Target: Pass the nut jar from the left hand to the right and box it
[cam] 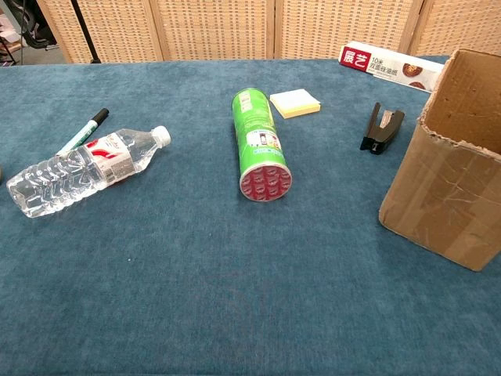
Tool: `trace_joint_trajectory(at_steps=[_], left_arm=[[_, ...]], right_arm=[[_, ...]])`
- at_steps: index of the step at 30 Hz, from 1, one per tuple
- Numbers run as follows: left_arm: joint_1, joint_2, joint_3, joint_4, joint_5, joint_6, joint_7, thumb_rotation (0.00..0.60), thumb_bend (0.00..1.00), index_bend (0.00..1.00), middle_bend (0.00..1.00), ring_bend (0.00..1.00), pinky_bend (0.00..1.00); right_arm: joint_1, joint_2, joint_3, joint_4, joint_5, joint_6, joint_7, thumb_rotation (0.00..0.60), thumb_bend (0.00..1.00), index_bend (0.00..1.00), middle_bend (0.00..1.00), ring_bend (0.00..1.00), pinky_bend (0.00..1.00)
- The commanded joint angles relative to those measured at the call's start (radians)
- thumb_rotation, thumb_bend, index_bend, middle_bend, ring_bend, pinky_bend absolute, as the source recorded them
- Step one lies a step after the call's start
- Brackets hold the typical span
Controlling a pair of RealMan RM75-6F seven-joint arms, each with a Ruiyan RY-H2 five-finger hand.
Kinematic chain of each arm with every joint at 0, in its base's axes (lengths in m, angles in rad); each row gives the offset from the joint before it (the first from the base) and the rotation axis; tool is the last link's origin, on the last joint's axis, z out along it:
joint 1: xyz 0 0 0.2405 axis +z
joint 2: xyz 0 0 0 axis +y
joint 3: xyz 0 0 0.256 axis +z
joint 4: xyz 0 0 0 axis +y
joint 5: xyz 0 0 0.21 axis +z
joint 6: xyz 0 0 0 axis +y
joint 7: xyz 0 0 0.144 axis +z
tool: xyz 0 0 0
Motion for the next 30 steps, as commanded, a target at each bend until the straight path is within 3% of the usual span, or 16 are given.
trace_joint_trajectory(at_steps=[1, 7, 11, 15, 19, 23, 30], left_arm=[[0.001, 0.001, -0.005, 0.002, -0.002, 0.001, -0.001, 0.6, 0.0, 0.0, 0.0, 0.0, 0.0], [-0.012, 0.0, -0.011, 0.024, -0.008, -0.033, -0.002, 0.6, 0.0, 0.0, 0.0, 0.0, 0.0], [-0.058, -0.018, -0.015, 0.087, -0.037, -0.137, 0.006, 0.6, 0.0, 0.0, 0.0, 0.0, 0.0], [-0.128, -0.067, -0.029, 0.23, -0.074, -0.287, -0.043, 0.6, 0.0, 0.0, 0.0, 0.0, 0.0], [-0.177, -0.128, -0.029, 0.381, -0.056, -0.365, -0.144, 0.6, 0.0, 0.0, 0.0, 0.0, 0.0], [-0.217, -0.196, -0.028, 0.505, -0.037, -0.41, -0.206, 0.6, 0.0, 0.0, 0.0, 0.0, 0.0], [-0.27, -0.263, 0.0, 0.615, 0.042, -0.421, -0.325, 0.6, 0.0, 0.0, 0.0, 0.0, 0.0]], right_arm=[[0.0, 0.002, 0.002, 0.0, 0.003, -0.001, 0.002, 0.6, 0.0, 0.01, 0.0, 0.0, 0.0], [-0.001, 0.005, 0.003, -0.003, 0.006, -0.005, 0.012, 0.6, 0.0, 0.0, 0.0, 0.0, 0.0], [0.001, 0.003, 0.002, -0.005, 0.003, -0.008, 0.011, 0.6, 0.0, 0.01, 0.0, 0.0, 0.0], [0.005, -0.002, 0.002, -0.005, 0.012, -0.024, 0.005, 0.6, 0.0, 0.01, 0.0, 0.0, 0.0], [0.009, -0.006, 0.004, -0.007, 0.02, -0.034, -0.004, 0.6, 0.0, 0.01, 0.0, 0.0, 0.0], [0.011, -0.011, 0.004, -0.007, 0.025, -0.039, -0.011, 0.6, 0.0, 0.01, 0.0, 0.0, 0.0], [0.013, -0.014, 0.007, -0.006, 0.036, -0.048, -0.018, 0.6, 0.0, 0.01, 0.0, 0.0, 0.0]])
